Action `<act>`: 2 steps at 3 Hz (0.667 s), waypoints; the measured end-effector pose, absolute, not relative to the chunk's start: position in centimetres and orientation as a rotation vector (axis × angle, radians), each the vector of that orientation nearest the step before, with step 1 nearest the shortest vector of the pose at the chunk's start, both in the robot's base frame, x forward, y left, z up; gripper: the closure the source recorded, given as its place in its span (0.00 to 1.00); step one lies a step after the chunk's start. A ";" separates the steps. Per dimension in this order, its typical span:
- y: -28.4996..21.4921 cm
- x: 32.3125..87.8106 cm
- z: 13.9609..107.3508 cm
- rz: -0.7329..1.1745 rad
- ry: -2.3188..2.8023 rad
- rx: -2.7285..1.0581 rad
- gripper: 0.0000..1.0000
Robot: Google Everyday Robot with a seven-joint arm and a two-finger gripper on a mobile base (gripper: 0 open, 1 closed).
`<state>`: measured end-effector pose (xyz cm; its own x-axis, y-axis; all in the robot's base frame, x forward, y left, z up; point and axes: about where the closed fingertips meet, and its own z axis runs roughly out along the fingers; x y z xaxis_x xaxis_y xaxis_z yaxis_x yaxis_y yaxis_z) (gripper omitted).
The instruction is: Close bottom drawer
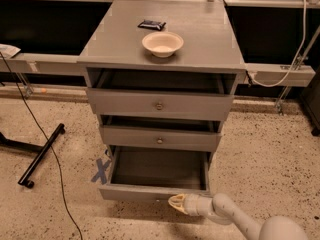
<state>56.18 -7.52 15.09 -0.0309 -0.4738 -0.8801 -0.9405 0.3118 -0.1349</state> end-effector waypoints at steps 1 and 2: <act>-6.9 58.9 15.8 0.630 1.631 -1.294 1.00; -7.0 61.5 16.0 0.625 1.625 -1.277 1.00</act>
Offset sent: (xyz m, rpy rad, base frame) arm 0.0994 -0.0026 0.0115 0.0388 -0.0461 -0.0381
